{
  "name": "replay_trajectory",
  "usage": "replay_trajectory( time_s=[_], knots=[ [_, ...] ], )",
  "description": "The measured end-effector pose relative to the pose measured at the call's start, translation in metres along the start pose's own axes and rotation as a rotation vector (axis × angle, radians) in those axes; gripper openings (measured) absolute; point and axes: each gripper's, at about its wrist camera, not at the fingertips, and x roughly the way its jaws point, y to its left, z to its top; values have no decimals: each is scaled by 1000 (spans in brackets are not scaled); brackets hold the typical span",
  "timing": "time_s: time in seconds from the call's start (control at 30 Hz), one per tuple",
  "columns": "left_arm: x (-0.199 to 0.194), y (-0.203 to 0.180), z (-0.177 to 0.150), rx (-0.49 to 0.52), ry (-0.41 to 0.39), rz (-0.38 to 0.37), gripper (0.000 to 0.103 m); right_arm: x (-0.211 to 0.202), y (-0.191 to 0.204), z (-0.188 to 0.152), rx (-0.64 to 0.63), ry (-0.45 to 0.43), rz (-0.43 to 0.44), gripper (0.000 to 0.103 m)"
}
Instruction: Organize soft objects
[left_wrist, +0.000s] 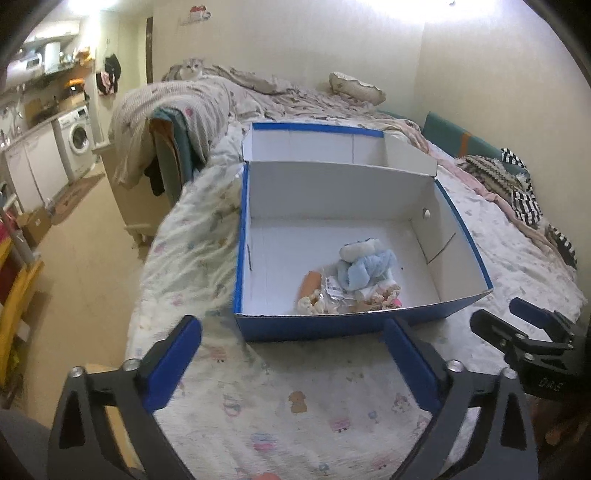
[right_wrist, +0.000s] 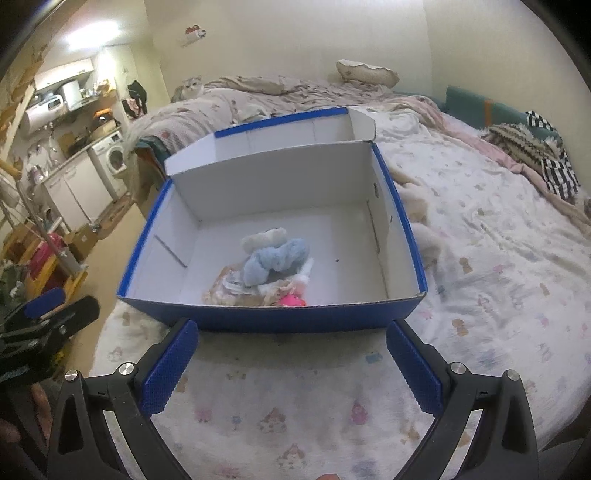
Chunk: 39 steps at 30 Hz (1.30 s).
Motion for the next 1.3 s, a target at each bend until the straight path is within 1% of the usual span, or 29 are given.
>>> replay_trajectory(
  time_s=[0.13,0.33,0.43,0.53,0.77,1.3],
  knots=[
    [11,2,0,-15,24,30,102,6,0,2,6,-5,-16,103],
    [13,5,0,-28,24,25,102,5,-1,2,5,-8,-24,103],
    [13,3,-1,-13,32,18,102,3,-1,2,6,-10,-24,103],
    [12,0,-1,9,22,22,102,2,-2,2,5,-11,-26,103],
    [12,-3,-1,21,22,30,102,1,-1,2,8,-13,-30,103],
    [12,-2,-1,15,20,29,102,0,-1,2,15,-11,-38,103]
  ],
)
